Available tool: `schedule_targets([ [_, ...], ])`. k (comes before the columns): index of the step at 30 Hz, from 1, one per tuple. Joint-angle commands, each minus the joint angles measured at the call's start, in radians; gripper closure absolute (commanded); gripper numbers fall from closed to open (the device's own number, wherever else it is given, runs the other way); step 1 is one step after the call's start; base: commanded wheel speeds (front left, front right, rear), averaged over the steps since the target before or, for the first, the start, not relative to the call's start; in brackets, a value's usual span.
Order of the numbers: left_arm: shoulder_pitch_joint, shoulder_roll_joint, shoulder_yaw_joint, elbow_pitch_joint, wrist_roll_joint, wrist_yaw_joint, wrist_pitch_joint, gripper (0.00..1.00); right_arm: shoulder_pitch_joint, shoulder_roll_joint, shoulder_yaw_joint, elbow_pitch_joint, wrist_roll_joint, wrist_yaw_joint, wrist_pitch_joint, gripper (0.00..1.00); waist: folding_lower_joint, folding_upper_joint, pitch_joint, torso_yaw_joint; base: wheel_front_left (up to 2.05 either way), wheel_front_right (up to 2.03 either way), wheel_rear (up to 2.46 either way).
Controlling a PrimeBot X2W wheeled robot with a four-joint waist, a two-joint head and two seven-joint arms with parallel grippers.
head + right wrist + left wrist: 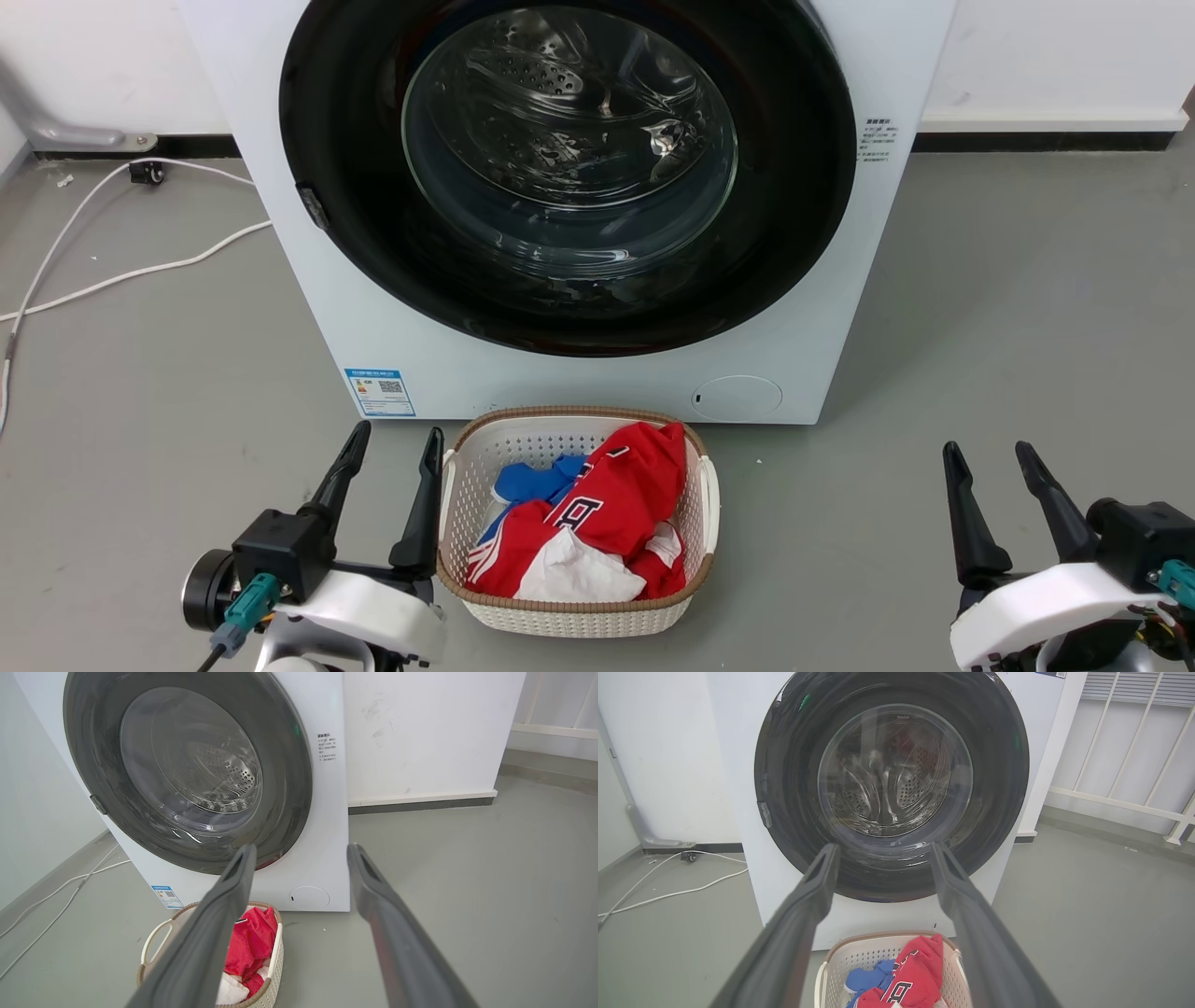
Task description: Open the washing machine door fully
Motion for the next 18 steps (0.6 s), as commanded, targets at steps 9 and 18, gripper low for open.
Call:
schedule_targets([
  [9, 0.006, -0.008, -0.001, 0.017, 0.031, -0.017, -0.021, 0.00, -0.001, 0.003, 0.003, -0.003, -0.059, 0.002, -0.022, 0.00, 0.0000, -0.0001, 0.003, 0.001, 0.00, 0.00, 0.00],
  [18, -0.007, -0.014, 0.007, 0.054, 0.057, -0.024, -0.041, 0.00, -0.001, 0.003, 0.008, 0.002, -0.101, 0.001, -0.040, 0.00, 0.0000, -0.0001, 0.004, -0.001, 0.00, 0.00, 0.00],
])
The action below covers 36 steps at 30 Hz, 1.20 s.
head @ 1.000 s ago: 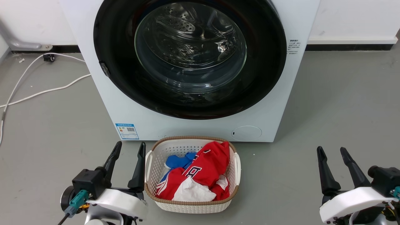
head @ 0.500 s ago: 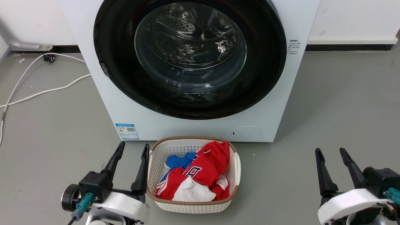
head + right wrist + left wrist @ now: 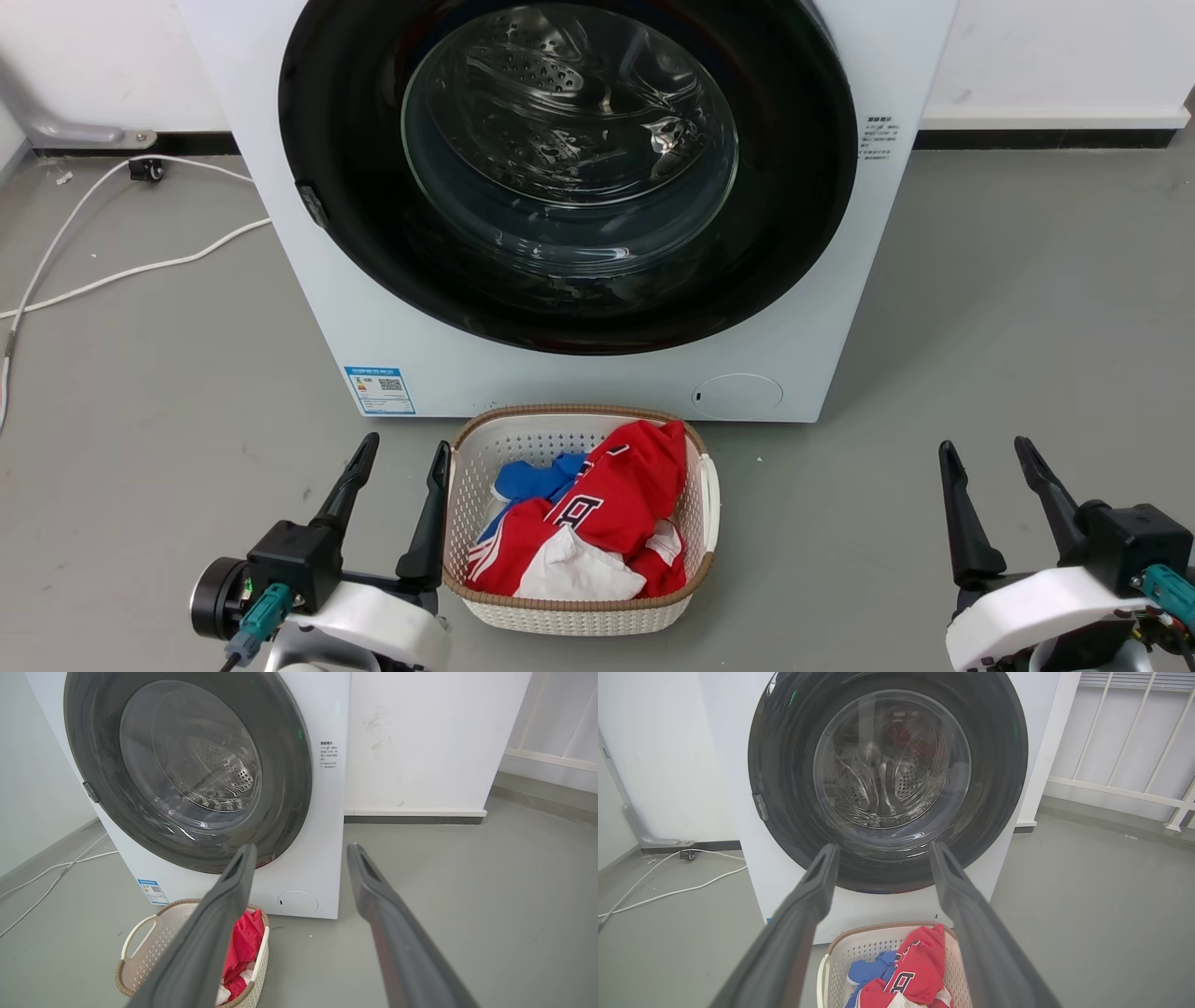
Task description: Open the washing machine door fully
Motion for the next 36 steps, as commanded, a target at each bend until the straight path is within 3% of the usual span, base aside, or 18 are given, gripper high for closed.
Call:
schedule_targets([
  [1, -0.007, -0.003, 0.001, -0.001, 0.005, -0.004, -0.008, 0.00, 0.000, 0.003, 0.000, 0.000, -0.010, 0.000, -0.006, 0.00, -0.0001, -0.0001, 0.000, 0.000, 0.00, 0.00, 0.00],
  [17, -0.016, -0.001, 0.012, 0.038, -0.029, -0.002, -0.006, 0.00, -0.006, 0.003, -0.003, 0.019, 0.010, 0.000, -0.012, 0.00, -0.0001, -0.0001, 0.001, 0.002, 0.00, 0.00, 0.00],
  [18, -0.017, 0.000, 0.011, 0.039, -0.027, -0.002, -0.006, 0.00, -0.004, 0.003, -0.003, 0.018, 0.010, 0.000, -0.011, 0.04, -0.0001, -0.0001, 0.001, 0.003, 0.00, 0.00, 0.00],
  [19, -0.017, 0.000, 0.010, 0.039, -0.025, -0.001, -0.006, 0.00, -0.002, 0.003, -0.002, 0.018, 0.012, 0.000, -0.007, 0.51, -0.0001, -0.0001, 0.001, 0.003, 0.00, 0.00, 0.00],
  [21, -0.017, 0.000, 0.009, 0.039, -0.021, 0.001, -0.006, 0.00, -0.001, 0.003, -0.003, 0.017, 0.014, 0.000, -0.004, 1.00, -0.0001, -0.0001, 0.000, 0.003, 0.00, 0.00, 0.00],
  [25, -0.016, -0.001, 0.008, 0.038, -0.015, 0.004, -0.006, 0.00, -0.001, 0.003, -0.014, 0.016, 0.071, 0.000, -0.005, 1.00, -0.0001, -0.0001, -0.001, 0.002, 0.00, 0.00, 0.00],
  [28, -0.012, -0.002, 0.008, 0.038, -0.014, 0.006, -0.006, 0.00, 0.004, 0.003, -0.034, 0.038, 0.282, 0.000, 0.005, 1.00, -0.0001, -0.0001, -0.004, 0.001, 0.00, 0.00, 0.00],
  [36, -0.005, -0.010, 0.010, 0.030, -0.015, 0.009, -0.006, 0.00, -0.020, 0.002, -0.042, 0.106, 1.122, 0.000, 0.038, 1.00, -0.0001, -0.0001, -0.007, -0.003, 0.00, 0.00, 0.00],
])
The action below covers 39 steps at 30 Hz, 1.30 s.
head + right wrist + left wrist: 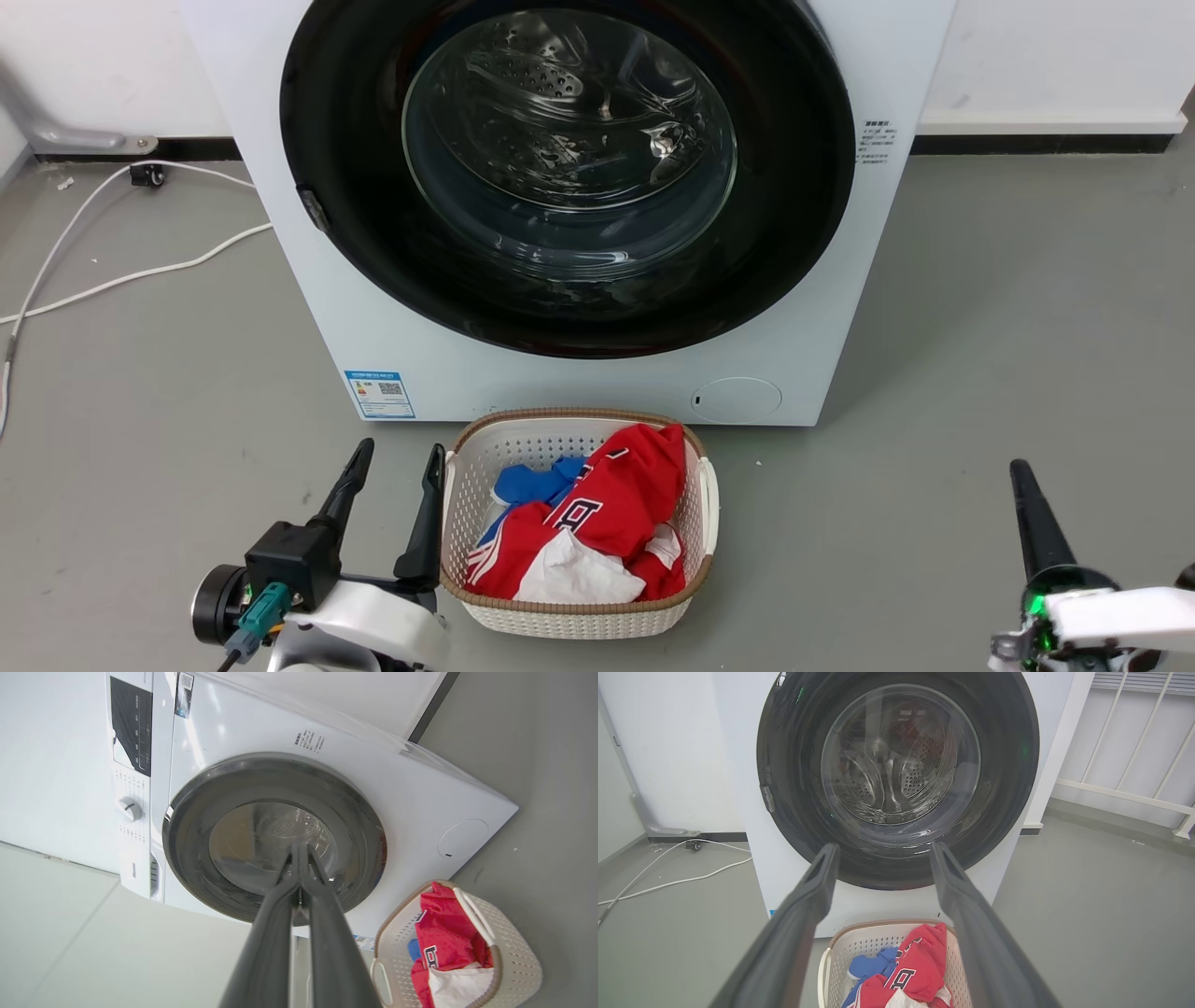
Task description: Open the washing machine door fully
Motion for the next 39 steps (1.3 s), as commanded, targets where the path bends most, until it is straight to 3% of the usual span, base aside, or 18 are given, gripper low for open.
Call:
schedule_targets([
  [1, 0.002, -0.001, 0.000, -0.004, 0.004, 0.001, -0.002, 0.00, -0.019, 0.001, -0.005, 0.005, 0.086, 0.000, 0.006, 1.00, 0.0000, 0.0000, 0.002, -0.001, 0.00, 0.00, 0.00],
  [5, -0.002, -0.004, 0.001, -0.009, 0.005, 0.001, -0.002, 0.00, -0.048, 0.001, -0.038, 0.025, 0.349, 0.000, 0.019, 1.00, 0.0000, 0.0000, 0.008, -0.004, 0.00, 0.00, 0.00],
  [9, -0.016, -0.005, 0.005, -0.023, 0.011, 0.004, -0.002, 0.00, -0.103, -0.014, -0.092, 0.061, 0.506, 0.000, 0.043, 1.00, 0.0000, 0.0000, 0.033, -0.008, 0.00, 0.00, 0.00],
  [13, -0.042, -0.008, 0.005, -0.043, 0.008, 0.002, -0.002, 0.00, -0.204, -0.111, -0.111, 0.138, 0.614, 0.000, 0.049, 1.00, 0.0000, 0.0000, 0.082, -0.003, 0.00, 0.00, 0.00],
  [18, -0.094, -0.008, 0.003, -0.064, 0.015, -0.004, -0.002, 0.00, -0.373, -0.266, -0.061, 0.263, 0.703, 0.000, 0.038, 1.00, 0.0000, 0.0000, 0.163, 0.014, 0.00, 0.00, 0.00],
  [24, -0.145, -0.012, 0.006, -0.102, 0.020, -0.008, -0.002, 0.00, -0.604, -0.432, 0.094, 0.416, 0.807, 0.000, 0.074, 1.00, 0.0000, 0.0000, 0.254, 0.035, 0.00, 0.00, 0.00],
  [26, -0.154, -0.013, 0.007, -0.107, 0.022, -0.007, -0.002, 0.00, -0.644, -0.456, 0.125, 0.439, 0.824, 0.000, 0.084, 1.00, 0.0000, 0.0000, 0.268, 0.038, 0.00, 0.00, 0.00],
  [27, -0.173, -0.014, 0.006, -0.126, 0.027, -0.010, -0.002, 0.00, -0.768, -0.527, 0.242, 0.504, 0.854, 0.000, 0.135, 1.00, 0.0000, 0.0000, 0.305, 0.047, 0.00, 0.00, 0.00],
  [28, -0.173, -0.014, 0.006, -0.126, 0.027, -0.010, -0.002, 0.00, -0.768, -0.527, 0.242, 0.504, 0.854, 0.000, 0.135, 1.00, 0.0000, 0.0000, 0.305, 0.047, 0.00, 0.00, 0.00],
  [34, -0.205, -0.018, 0.005, -0.161, 0.036, -0.013, -0.002, 0.00, -1.042, -0.607, 0.471, 0.627, 0.890, 0.000, 0.210, 1.00, 0.0000, 0.0000, 0.377, 0.057, 0.00, 0.00, 0.00],
  [39, -0.229, -0.021, 0.005, -0.181, 0.041, -0.013, -0.002, 0.00, -1.261, -0.598, 0.662, 0.730, 0.884, 0.000, 0.284, 1.00, 0.0000, 0.0000, 0.426, 0.062, 0.00, 0.00, 0.00],
])
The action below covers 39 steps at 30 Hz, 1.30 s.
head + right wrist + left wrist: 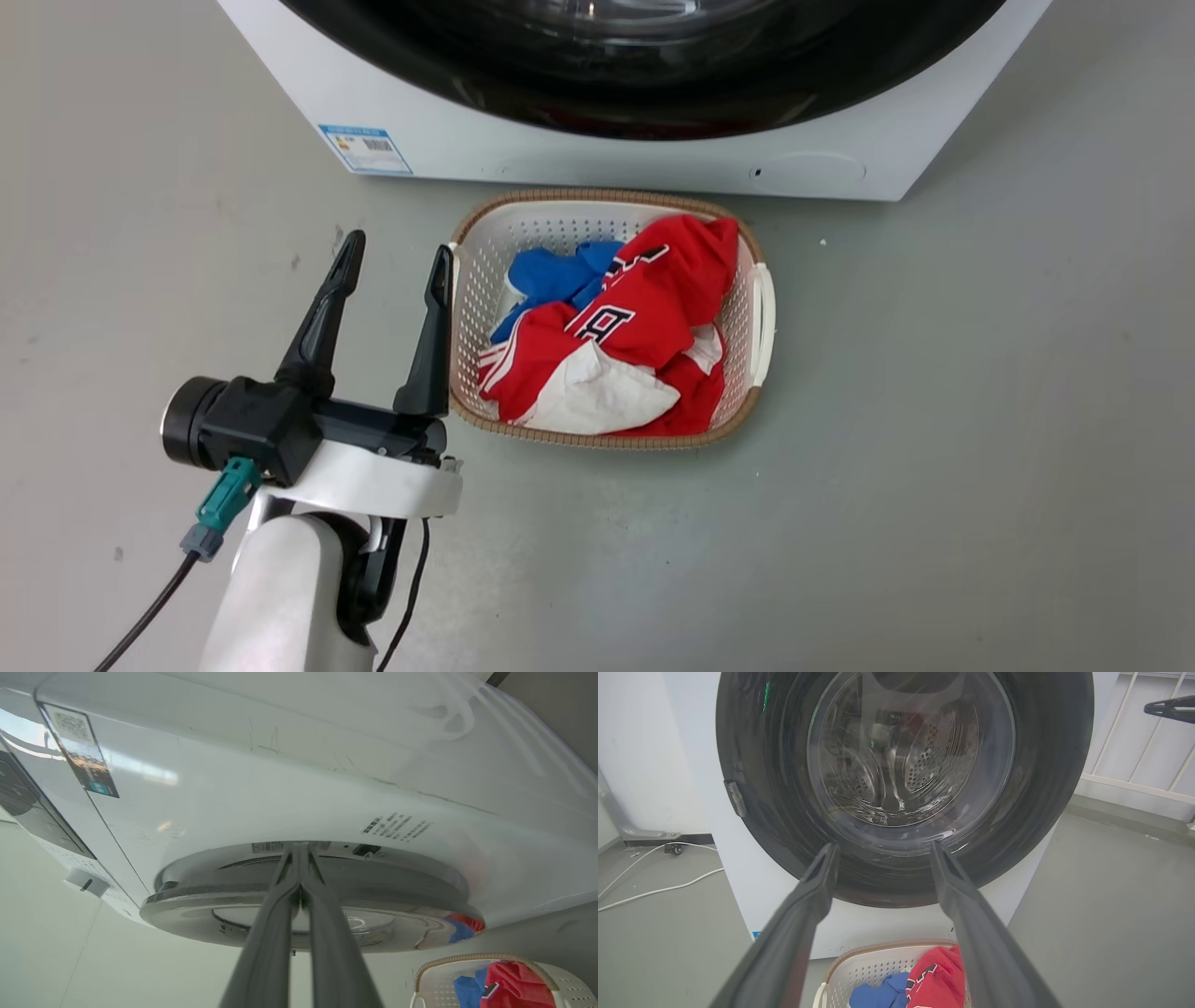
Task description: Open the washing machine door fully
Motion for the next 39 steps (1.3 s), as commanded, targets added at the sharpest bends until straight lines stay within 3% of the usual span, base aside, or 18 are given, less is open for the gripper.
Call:
schedule_targets([
  [1, -0.013, -0.003, 0.000, -0.003, 0.003, 0.000, -0.002, 0.00, -0.024, 0.011, 0.017, 0.015, -0.001, 0.000, 0.007, 1.00, -0.0001, -0.0001, 0.018, 0.005, 0.00, 0.00, 0.00],
  [10, -0.045, -0.018, -0.014, -0.020, 0.014, -0.001, -0.002, 0.00, -0.276, 0.096, 0.199, 0.172, 0.005, 0.000, 0.093, 1.00, -0.0001, -0.0001, 0.077, 0.020, 0.00, 0.00, 0.00],
  [20, -0.062, -0.030, -0.015, -0.026, 0.025, -0.002, -0.002, 0.00, -0.373, 0.143, 0.288, 0.245, 0.010, 0.000, 0.172, 1.00, -0.0001, -0.0001, 0.107, 0.025, 0.00, 0.00, 0.00],
  [27, -0.065, -0.029, -0.019, -0.021, 0.033, -0.005, -0.002, 0.00, -0.351, 0.156, 0.309, 0.181, 0.033, 0.001, 0.256, 1.00, -0.0001, -0.0001, 0.114, 0.017, 0.00, 0.00, 0.00],
  [39, -0.051, -0.030, -0.026, 0.006, 0.030, -0.008, -0.002, 0.00, -0.236, 0.095, 0.354, 0.049, 0.088, -0.001, 0.313, 1.00, -0.0001, -0.0001, 0.077, 0.009, 0.00, 0.00, 0.00],
])
